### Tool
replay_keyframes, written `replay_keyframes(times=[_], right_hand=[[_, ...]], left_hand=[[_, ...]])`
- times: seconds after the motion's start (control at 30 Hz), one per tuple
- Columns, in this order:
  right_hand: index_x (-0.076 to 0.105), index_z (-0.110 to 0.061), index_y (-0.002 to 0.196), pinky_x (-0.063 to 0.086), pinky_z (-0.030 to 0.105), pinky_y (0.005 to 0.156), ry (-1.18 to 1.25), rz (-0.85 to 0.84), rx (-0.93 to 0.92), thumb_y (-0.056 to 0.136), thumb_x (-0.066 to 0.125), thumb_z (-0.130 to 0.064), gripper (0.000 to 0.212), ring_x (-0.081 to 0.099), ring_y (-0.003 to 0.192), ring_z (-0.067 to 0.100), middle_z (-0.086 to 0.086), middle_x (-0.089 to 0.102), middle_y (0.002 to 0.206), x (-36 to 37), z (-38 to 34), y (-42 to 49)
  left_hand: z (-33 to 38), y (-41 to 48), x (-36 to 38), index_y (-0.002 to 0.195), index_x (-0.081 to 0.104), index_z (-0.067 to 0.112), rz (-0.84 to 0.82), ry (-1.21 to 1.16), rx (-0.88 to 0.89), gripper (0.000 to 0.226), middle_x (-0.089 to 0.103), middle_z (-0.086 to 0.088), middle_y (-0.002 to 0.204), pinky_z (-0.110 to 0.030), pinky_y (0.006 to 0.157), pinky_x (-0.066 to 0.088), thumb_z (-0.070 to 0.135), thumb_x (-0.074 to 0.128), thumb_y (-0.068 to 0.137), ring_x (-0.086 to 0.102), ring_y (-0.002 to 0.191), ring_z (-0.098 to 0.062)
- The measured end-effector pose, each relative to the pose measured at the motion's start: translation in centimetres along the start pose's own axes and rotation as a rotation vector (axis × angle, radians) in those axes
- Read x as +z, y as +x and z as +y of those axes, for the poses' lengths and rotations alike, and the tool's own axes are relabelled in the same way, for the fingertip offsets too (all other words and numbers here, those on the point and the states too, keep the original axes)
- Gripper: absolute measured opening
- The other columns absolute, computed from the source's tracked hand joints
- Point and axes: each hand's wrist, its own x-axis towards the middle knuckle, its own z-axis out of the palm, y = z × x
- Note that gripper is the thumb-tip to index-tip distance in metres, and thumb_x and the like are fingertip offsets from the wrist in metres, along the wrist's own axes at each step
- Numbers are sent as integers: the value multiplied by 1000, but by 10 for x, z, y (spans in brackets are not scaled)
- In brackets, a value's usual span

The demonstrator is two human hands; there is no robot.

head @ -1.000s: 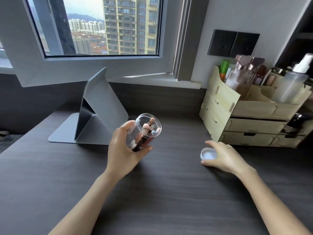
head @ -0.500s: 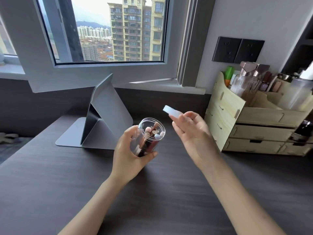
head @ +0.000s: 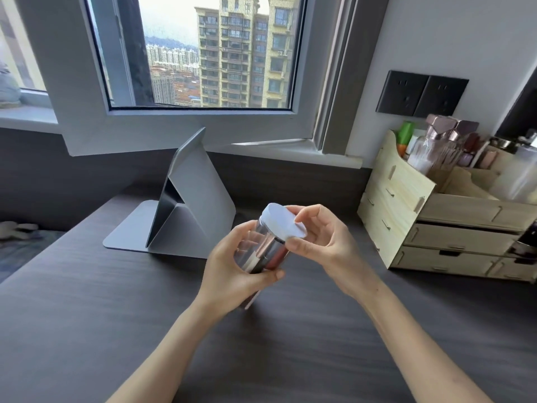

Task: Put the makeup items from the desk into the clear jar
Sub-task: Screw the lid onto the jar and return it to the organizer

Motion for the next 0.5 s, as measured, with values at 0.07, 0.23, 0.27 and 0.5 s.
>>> replay_keyframes(times=[0.07,0.23,0.27,0.5], right_hand=[[58,-9,100,52,26,79,-32,-62,16,71,76,-16,35,61,110,17,6,62,121,-7,-5,2],[60,-11,113,52,21,76,-23,-207,75,63,80,-27,56,62,100,12,-1,67,110,-20,-16,8],[60,-12,114,52,21,76,-15,-227,92,60,83,-33,62,62,100,12,-3,67,108,-21,-18,8],[57,-32,110,50,18,70,-509,-140,123,68,69,-47,46,55,79,3,-9,55,93,-9,-30,4]], left_hand=[[5,1,-4,111,56,41,-92,-71,-52,66,67,13,97,-24,83,47,40,82,51,63,92,-10],[12,3,-9,114,59,19,-370,-382,-173,68,68,-18,100,-34,77,52,35,84,52,67,87,-26],[13,2,-9,113,59,17,-410,-414,-194,71,68,-20,100,-33,77,52,39,85,51,67,86,-27],[14,-2,-2,106,59,28,-290,-216,-157,57,69,-15,93,-40,77,55,37,80,54,67,81,-26]])
